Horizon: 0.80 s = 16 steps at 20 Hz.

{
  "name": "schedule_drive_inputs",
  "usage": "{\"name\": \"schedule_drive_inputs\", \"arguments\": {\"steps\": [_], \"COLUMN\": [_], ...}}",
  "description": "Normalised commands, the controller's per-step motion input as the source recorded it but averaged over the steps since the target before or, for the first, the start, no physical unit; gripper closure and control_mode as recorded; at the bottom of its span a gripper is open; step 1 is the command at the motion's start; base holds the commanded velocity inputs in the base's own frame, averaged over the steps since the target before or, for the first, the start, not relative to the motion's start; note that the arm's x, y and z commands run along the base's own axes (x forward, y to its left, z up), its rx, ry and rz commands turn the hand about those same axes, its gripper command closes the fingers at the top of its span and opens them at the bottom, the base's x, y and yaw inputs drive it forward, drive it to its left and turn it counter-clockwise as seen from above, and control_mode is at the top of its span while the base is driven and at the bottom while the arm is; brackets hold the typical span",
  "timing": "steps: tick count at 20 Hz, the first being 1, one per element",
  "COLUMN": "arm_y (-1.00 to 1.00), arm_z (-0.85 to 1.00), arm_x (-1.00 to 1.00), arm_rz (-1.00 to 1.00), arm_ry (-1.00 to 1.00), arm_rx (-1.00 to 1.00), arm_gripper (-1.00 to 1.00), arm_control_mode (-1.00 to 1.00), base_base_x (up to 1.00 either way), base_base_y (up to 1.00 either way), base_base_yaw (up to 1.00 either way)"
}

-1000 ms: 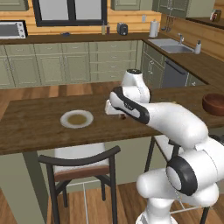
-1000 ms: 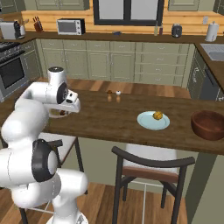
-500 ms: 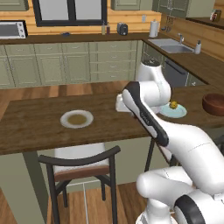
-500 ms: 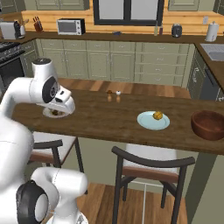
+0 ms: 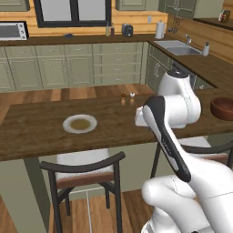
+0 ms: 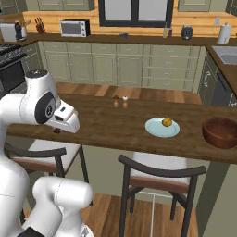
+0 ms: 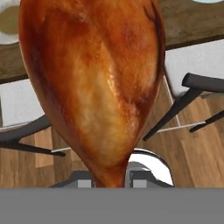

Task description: Pick the chicken drumstick and squash from their plates and place them in the bowl. Then put the bowl in the fridge.

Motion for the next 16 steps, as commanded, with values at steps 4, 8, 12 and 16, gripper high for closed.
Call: {"name": "schedule_drive_inputs", "arguments": {"steps": [4,8,12,16], "arm_y": [-0.09,-0.17,-0.59,-0.53], "arm_z": [0.05,0.22,0.22,0.15], "arm_x": [-0.25,-0.07,-0.42,-0.62], "arm_rz": [0.0,0.0,0.0,0.0], "arm_ry": [0.01,0.04,0.0,0.0], "arm_rx": [-0.06,-0.03,0.0,0.0], "arm_gripper": [1.0,1.0,1.0,1.0], "arm_control_mode": [-1.0,-1.0,-1.0,-1.0], "base_base_x": [0.0,0.0,0.0,0.0], "base_base_y": [0.0,0.0,0.0,0.0], "base_base_yaw": [0.0,0.0,0.0,0.0]}}
